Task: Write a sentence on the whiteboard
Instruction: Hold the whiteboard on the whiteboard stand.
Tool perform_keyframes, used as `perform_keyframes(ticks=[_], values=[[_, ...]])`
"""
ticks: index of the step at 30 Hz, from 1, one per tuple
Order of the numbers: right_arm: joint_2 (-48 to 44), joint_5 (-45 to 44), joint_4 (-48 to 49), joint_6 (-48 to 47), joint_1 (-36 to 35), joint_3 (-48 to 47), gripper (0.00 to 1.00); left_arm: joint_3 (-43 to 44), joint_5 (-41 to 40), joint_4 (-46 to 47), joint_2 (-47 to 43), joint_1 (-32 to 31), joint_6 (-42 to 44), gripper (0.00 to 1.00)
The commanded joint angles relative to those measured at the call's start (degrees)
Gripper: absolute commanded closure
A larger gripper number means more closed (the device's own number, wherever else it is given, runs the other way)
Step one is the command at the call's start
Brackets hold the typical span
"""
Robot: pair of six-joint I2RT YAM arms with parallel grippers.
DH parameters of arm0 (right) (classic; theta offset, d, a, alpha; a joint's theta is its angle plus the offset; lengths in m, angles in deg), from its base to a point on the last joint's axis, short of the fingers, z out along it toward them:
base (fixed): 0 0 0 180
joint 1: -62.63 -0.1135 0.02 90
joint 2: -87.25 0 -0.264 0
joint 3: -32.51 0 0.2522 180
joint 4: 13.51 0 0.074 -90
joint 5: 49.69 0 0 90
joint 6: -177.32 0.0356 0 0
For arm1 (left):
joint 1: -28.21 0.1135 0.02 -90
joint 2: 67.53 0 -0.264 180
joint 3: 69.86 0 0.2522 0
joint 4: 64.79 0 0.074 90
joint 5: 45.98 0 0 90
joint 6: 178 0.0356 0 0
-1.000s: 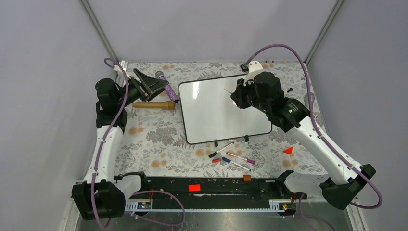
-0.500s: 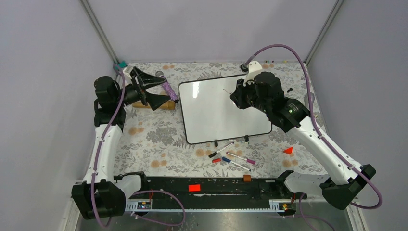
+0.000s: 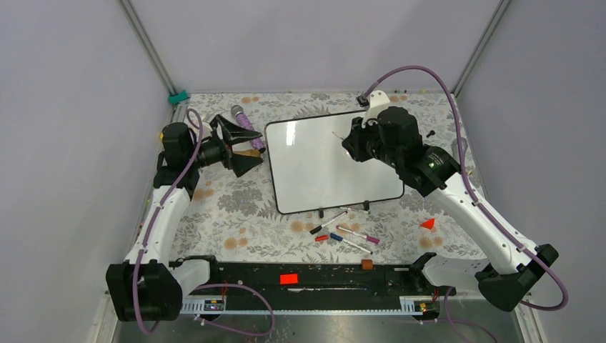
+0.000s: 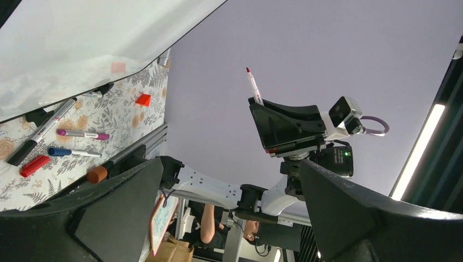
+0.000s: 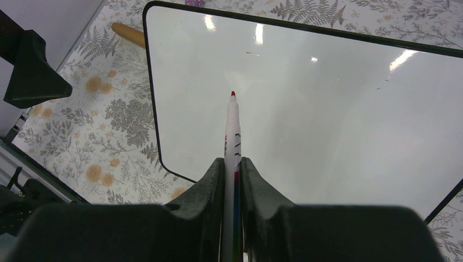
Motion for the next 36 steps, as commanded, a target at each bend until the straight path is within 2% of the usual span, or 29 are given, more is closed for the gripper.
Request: perform_keyframes(ticks=[1,6,9,12,16,18,20,27,32,34,36], values=[[-0.19,-1.07,2.53,-0.38,-0.33,-2.19,1.0,3.44,-2.61,4.26,3.31,-1.55,1.38,0.01],[0.52,-1.1,1.95,-0.31,-0.33,-3.76,1.0,7.21,-2.81,5.1,7.3,-1.69,1.98,0.01],[0.75,-1.77,1.98,-0.4,-0.32,-4.34,1.0,6.0,-2.42,13.16,8.6,-1.27,-2.87,0.01],[1.0,-2.43,2.0,-0.86,-0.35,-4.99,1.0,-0.87,-3.93,32.21,7.67,1.21,-15.67,0.01],[1.48,-3.24,2.04,-1.29,-0.3,-5.85,1.0,-14.57,-11.45,71.85,9.5,3.8,-38.99,0.01],[1.61,-3.26,2.18,-1.37,-0.32,-6.0,1.0,-17.5,-13.34,77.34,10.82,4.2,-43.53,0.01],[1.69,-3.19,2.53,-1.39,-0.35,-5.98,1.0,-17.93,-11.63,76.41,10.8,4.93,-43.64,0.01],[2.23,-3.29,2.92,-1.97,-0.32,-6.32,1.0,-17.43,-7.2,62.76,10.25,5.37,-39.49,0.01],[2.2,-3.07,2.93,-2.09,-0.32,-6.24,1.0,-17.78,-7.16,60.3,9.4,5.3,-37.86,0.01],[2.08,-3.06,3.0,-2.04,-0.28,-6.06,1.0,-14.63,-4.36,52.44,8.62,5.3,-32.2,0.01],[1.94,-2.9,3.23,-1.96,-0.26,-5.76,1.0,-9.6,-1.77,37.6,7.54,5.3,-21.5,0.01]])
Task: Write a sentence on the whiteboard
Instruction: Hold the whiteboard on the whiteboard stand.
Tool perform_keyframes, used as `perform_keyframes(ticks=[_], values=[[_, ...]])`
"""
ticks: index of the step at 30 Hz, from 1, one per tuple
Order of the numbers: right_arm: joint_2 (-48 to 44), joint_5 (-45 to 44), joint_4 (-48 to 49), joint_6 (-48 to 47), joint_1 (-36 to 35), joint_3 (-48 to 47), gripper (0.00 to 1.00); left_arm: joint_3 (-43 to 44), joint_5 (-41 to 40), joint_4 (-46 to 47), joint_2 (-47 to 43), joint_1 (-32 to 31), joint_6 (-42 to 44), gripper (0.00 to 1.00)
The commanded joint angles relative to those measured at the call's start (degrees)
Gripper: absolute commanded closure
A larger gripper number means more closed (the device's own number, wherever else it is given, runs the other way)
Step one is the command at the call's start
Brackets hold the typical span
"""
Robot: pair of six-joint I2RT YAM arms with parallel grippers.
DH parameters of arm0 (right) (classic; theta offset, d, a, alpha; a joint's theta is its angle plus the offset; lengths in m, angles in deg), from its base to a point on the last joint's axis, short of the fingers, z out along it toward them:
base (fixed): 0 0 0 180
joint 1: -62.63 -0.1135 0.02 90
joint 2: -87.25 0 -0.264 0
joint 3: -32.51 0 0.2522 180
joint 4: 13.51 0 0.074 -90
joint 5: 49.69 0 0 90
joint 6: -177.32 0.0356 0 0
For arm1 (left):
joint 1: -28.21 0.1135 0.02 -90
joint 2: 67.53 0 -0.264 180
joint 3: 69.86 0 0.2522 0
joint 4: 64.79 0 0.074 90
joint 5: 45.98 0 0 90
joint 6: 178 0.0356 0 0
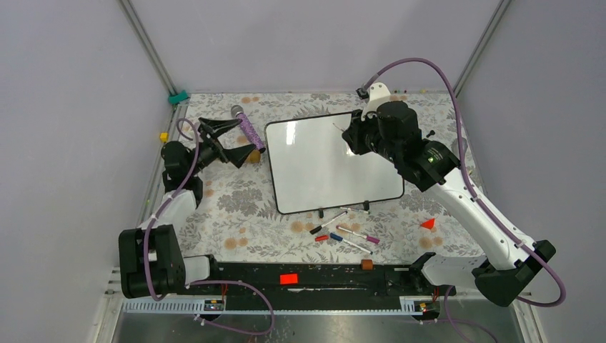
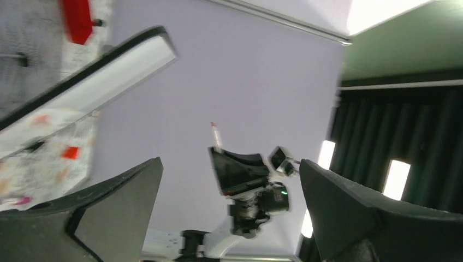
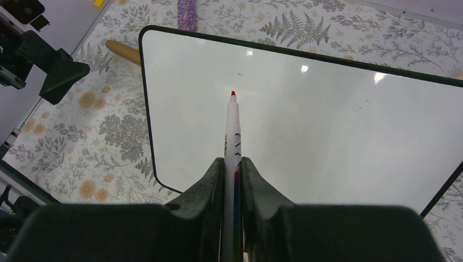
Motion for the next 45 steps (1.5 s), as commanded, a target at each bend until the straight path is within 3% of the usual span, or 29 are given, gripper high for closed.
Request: perform_keyframes(ticks=[1,3,5,7,12,14,15,16,17,18,19,24,25,26,27,32,39,45], values=[[-0.29,-0.39,3.28,-0.89,-0.3,-1.8,1.0,11.68,5.74,-29.23,-3.54,0.22,22.33,0.01],[-0.34,-0.19,3.39,-0.85,-0.35,-1.74,1.0,21.95,3.88,-58.19,-3.77,0.02,43.16,0.01],[-0.44,0.09,3.33,-0.86,-0.29,-1.75,1.0,31.72,-1.03,-78.77,-2.49,-0.62,59.11,0.01],[-0.59,0.2,3.33,-0.92,-0.29,-1.67,1.0,38.35,-5.54,-89.33,-1.4,-1.66,68.19,0.01],[-0.72,0.39,3.3,-1.34,-0.34,-1.56,1.0,48.87,-17.28,-99.53,-6.44,-2.67,84.17,0.01],[-0.74,0.54,3.3,-1.35,-0.33,-1.65,1.0,48.72,-31.57,-102.75,-10.81,-2.63,87.92,0.01],[-0.69,0.63,3.28,-1.39,-0.29,-1.72,1.0,46.24,-44.32,-104.68,-13.33,-1.91,85.72,0.01],[-0.71,0.64,3.32,-1.35,-0.27,-1.69,1.0,43.91,-59.8,-110.51,-14.41,-1.24,77.94,0.01],[-0.85,0.68,3.34,-1.43,-0.26,-1.72,1.0,43.06,-70.29,-122.71,-13.62,-0.03,68.57,0.08],[-0.97,0.73,3.28,-1.66,-0.34,-1.69,1.0,41.88,-69.31,-123.78,-12.97,1.79,66.92,0.26],[-1.16,0.63,3.22,-1.88,-0.29,-1.69,1.0,39.75,-62.19,-118.85,-13.46,2.34,71.68,0.35],[-2.5,0.15,3.15,-2.58,-0.32,-0.75,1.0,38.78,-50.21,-110.4,-14.89,1.12,76.62,0.38],[-2.64,0.22,3.24,-2.38,-0.31,-0.55,1.0,39.72,-48.69,-110.42,-13.76,0.18,77.7,0.29],[-2.74,0.4,3.34,-2.12,-0.34,-0.28,1.0,40.9,-47.27,-110.39,-12.56,-1.19,79.24,0.1],[-2.82,0.71,3.67,-1.93,-0.31,-0.1,1.0,42.16,-46.21,-110.4,-11.09,-3.09,80.85,0.02],[-3.08,1.78,4.04,-1.42,-0.34,0.51,1.0,45.32,-46.2,-108.02,-5.4,-13.89,84.17,0.01],[-3.05,5.17,3.67,-2.7,-0.29,0.89,1.0,38.27,-30.04,-91.53,-2.29,-15.03,84.89,0.01],[-1.69,8.21,2.94,-2.06,-0.33,0.06,1.0,37.7,-23.33,-83.32,1.84,-15.02,90.26,0.01]])
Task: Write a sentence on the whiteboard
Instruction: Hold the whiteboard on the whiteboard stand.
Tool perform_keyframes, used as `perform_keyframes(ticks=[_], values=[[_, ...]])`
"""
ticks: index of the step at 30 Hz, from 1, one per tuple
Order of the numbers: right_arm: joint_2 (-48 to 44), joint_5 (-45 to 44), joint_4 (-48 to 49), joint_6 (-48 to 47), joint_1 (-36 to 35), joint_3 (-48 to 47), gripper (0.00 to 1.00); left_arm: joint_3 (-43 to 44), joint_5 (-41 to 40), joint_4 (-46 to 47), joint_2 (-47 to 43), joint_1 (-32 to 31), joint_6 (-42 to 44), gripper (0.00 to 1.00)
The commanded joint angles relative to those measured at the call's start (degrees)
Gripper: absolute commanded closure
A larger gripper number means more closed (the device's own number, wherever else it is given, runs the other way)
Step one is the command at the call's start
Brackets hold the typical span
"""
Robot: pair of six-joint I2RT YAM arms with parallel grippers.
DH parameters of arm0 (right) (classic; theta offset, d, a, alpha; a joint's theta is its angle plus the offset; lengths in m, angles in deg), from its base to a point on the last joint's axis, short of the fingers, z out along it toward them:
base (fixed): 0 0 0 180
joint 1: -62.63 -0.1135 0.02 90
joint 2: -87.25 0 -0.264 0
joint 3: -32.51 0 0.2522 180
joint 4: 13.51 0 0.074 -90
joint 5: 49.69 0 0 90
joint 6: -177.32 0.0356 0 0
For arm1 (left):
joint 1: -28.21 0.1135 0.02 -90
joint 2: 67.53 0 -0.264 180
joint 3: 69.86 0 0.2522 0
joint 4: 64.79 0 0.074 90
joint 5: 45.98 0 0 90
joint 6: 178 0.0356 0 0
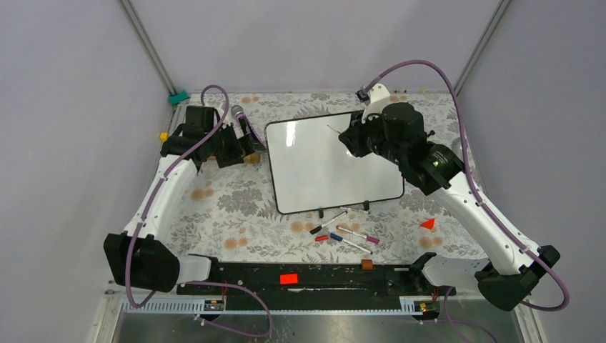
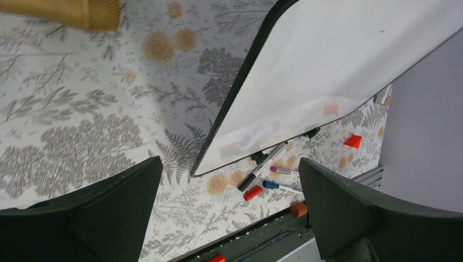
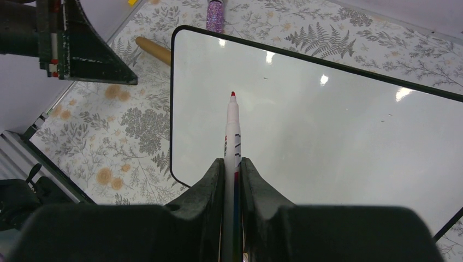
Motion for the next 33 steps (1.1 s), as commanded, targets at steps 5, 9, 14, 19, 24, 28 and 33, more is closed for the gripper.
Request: perform_keyframes(ticks=[5,9,14,19,24,28,33], values=[[1.08,3.34,0.09,-0.22,-0.35,-1.73,1.0,-0.91,5.55,12.32,4.32,0.03,5.38,0.01],[1.13,3.09,0.12,-0.66,-0.32,-1.63,1.0,-3.45,8.98,18.6,6.27,-0.01,6.62,0.01],[1.74,2.99,-0.03,-1.62,-0.3,-2.27,1.0,-5.39,15.1,26.36,9.62,-0.04,8.61,0.08],[3.16,4.02,-0.93,-3.51,-0.28,-3.55,1.0,-5.27,20.36,30.61,11.77,-0.05,11.06,0.13],[4.22,4.58,-0.92,-4.01,-0.3,-4.06,1.0,-4.97,22.78,30.29,12.82,0.04,14.52,0.14],[5.56,5.2,-0.91,-3.82,-0.28,-4.86,1.0,-5.03,22.52,29.01,13.46,0.17,15.47,0.11],[6.69,6.36,-0.91,-3.51,-0.33,-6.05,1.0,-4.16,22.78,29.33,13.99,0.37,14.47,0.09]])
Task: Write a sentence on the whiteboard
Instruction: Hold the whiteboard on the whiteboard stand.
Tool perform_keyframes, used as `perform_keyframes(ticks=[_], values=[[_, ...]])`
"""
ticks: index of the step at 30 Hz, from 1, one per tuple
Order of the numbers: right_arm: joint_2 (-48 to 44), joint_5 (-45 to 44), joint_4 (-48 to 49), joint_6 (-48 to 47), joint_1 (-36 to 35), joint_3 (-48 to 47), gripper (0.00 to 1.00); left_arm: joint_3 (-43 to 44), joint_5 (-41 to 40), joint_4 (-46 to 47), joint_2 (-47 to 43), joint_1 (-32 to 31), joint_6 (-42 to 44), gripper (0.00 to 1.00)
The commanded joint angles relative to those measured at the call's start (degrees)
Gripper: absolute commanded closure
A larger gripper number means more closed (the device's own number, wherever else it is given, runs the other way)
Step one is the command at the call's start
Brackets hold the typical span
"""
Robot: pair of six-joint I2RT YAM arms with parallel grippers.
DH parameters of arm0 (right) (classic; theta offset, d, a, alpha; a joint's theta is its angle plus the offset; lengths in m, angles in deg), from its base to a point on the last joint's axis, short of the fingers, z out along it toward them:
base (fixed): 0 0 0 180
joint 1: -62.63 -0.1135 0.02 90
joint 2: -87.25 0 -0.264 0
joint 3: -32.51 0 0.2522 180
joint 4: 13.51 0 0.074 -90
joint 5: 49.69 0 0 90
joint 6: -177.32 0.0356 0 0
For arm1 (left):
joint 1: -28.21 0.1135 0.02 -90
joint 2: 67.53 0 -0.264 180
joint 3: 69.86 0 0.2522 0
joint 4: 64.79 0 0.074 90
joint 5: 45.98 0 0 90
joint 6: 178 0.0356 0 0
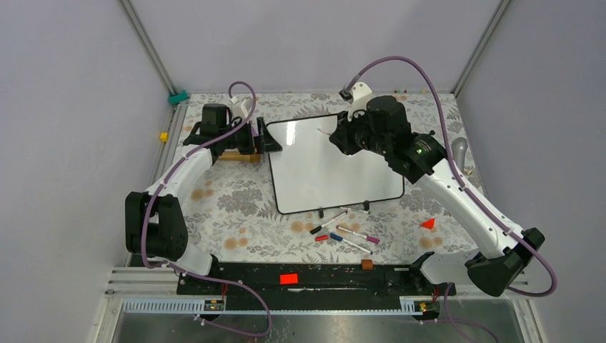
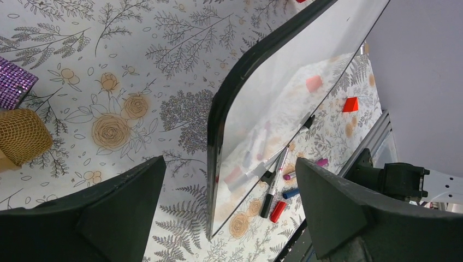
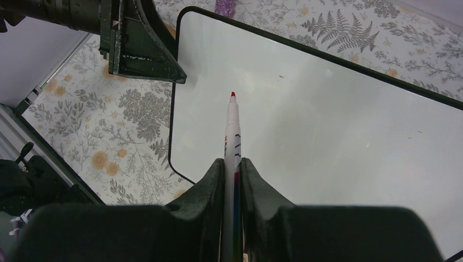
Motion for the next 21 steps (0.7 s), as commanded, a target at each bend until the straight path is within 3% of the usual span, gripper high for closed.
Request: perform_keyframes(ticks=[1,13,17,21], values=[[0.64,2.08,0.15,-0.62,-0.33,-3.29,1.0,1.86,2.23,2.82,0.65,0.54,0.25,0.09],[2.11,3.18,0.22,-0.47,-0.33,-4.47,1.0,3.46,9.22,9.6,3.46,2.43,-6.81,0.01],[2.29,3.5,0.12,-0.33,-0.32,-5.06,1.0,5.08,7.73,6.23,4.19,2.81,-4.27,0.01],[2.32,3.79,0.17,-0.03,-0.31,-4.96,1.0,8.38,13.48,0.96,7.39,2.89,-0.04,0.01]])
